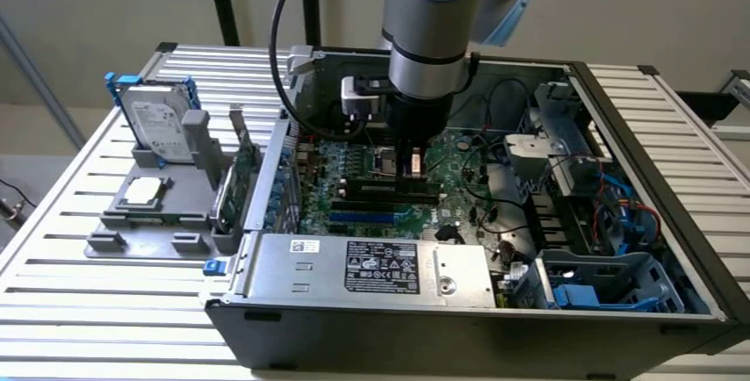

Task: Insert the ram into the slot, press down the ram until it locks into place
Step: 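Insert the ram into the slot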

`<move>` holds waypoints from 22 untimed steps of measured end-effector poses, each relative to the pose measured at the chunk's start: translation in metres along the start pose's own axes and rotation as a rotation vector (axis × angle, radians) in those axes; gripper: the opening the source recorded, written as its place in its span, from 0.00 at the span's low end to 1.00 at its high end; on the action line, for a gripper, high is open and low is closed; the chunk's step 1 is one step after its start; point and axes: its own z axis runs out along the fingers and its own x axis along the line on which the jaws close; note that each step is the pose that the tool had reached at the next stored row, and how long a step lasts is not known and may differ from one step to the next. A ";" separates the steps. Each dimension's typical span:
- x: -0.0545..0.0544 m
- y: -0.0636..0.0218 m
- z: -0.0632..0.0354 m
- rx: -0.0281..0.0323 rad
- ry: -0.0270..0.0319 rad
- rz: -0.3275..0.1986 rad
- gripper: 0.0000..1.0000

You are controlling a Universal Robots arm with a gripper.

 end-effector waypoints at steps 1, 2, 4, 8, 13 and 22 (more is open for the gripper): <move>0.000 0.0000 0.0002 0.0000 0.0000 0.000 0.14; 0.000 0.0000 0.0003 0.0000 0.0000 0.001 0.14; 0.000 0.0000 0.0007 0.0000 -0.0001 0.001 0.14; 0.000 0.0000 0.0014 0.0000 0.0000 0.002 0.14; -0.001 0.0000 0.0024 0.0000 -0.0001 0.004 0.14; -0.001 0.0001 0.0044 0.0001 -0.0001 0.006 0.14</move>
